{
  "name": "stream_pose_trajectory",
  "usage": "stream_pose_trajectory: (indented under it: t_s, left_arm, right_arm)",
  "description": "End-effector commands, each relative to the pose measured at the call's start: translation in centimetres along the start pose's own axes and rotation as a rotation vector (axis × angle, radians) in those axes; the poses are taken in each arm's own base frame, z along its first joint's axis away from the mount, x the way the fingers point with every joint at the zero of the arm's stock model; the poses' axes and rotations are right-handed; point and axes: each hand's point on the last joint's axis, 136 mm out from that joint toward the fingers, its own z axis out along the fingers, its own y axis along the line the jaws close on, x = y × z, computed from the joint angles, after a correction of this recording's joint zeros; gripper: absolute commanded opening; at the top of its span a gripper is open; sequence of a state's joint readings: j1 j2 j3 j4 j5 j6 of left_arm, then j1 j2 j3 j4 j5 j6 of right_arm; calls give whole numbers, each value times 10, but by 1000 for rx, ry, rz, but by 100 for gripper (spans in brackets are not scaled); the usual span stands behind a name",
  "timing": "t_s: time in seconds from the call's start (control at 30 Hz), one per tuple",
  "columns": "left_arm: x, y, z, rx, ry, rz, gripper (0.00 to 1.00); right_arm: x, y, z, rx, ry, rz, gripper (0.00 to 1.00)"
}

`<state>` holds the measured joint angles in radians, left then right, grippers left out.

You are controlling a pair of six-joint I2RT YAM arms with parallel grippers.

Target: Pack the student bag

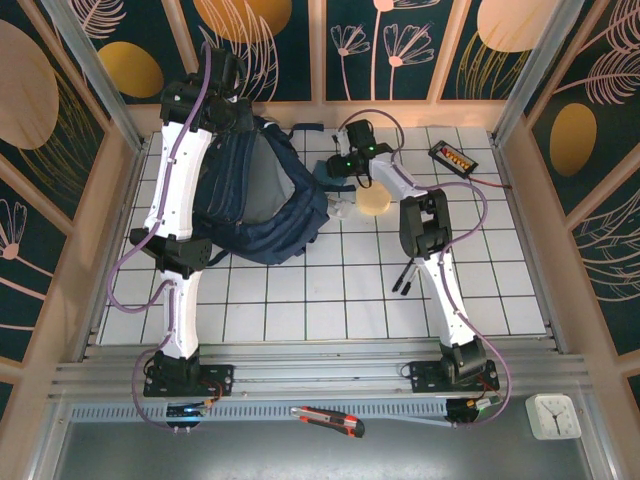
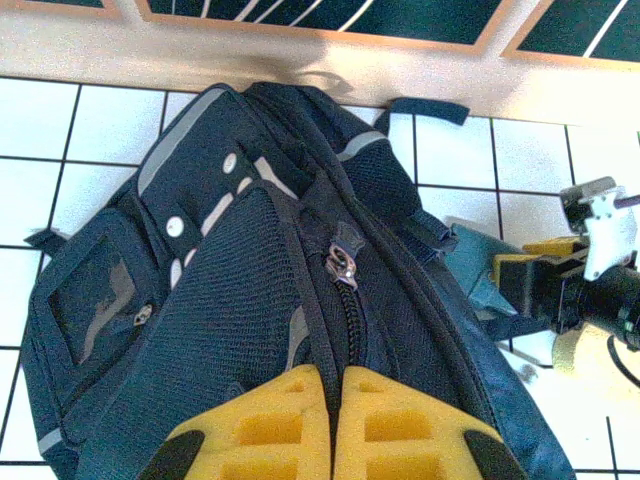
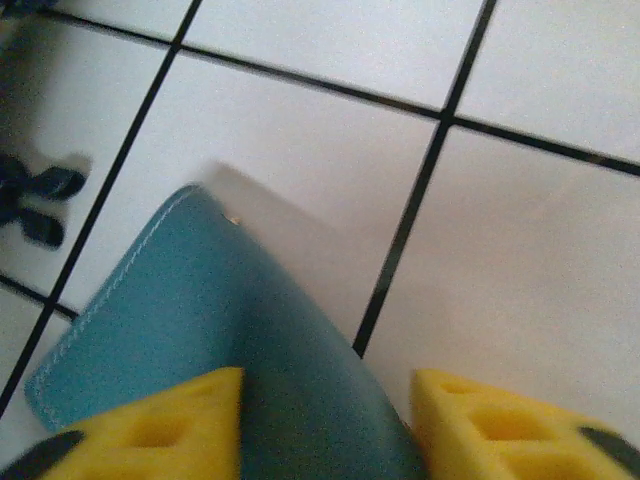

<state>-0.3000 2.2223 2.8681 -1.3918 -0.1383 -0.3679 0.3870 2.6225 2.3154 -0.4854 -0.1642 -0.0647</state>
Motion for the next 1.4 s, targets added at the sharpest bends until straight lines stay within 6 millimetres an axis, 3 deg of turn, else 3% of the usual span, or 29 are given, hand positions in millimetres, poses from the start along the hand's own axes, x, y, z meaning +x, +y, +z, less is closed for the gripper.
stream_pose_trajectory:
  t_s: [0.0,0.07,0.2,0.3,0.5,0.63,0.77,0.87,0.93,1.07,1.17,1.3,1.37]
  left_arm:
    - [-36,-7,-30,56,-158,-26,0]
    - [-36,-8,-30,59,-158,-27,0]
    - [-37,-9,-30,64,-160,-26,0]
    - [-37,-10,-31,71,-164,-26,0]
    - [-37,-16,-25,99,-155,-26,0]
    - [-39,-22,-21,130,-156,-30,0]
    - [-38,-31,-15,173,-146,-35,0]
    - [-34,-36,-9,196,-124,-32,0]
    - [-35,-39,-9,212,-126,-33,0]
    - [-37,-47,-10,253,-129,-36,0]
    - [-37,-52,-11,273,-130,-35,0]
    - [-41,-54,-17,283,-149,-33,0]
    - [-41,-53,-20,283,-152,-31,0]
  right_arm:
    - [46,-4,8,54,145,-7,20]
    - [36,-4,1,58,120,4,9]
    - [15,0,-20,24,38,58,0]
    - [-3,-8,-45,-25,-48,167,0]
    - [-33,-35,-127,-131,-244,390,0]
    - [-41,-39,-181,-190,-321,449,0]
    - [-54,-16,-239,-275,-374,460,0]
    - [-67,17,-274,-362,-383,437,0]
    - [-71,45,-286,-405,-357,407,0]
    - [-70,107,-285,-478,-261,352,0]
    - [-64,147,-265,-519,-187,333,0]
    - [-55,184,-232,-562,-103,332,0]
    - [-55,188,-216,-555,-84,339,0]
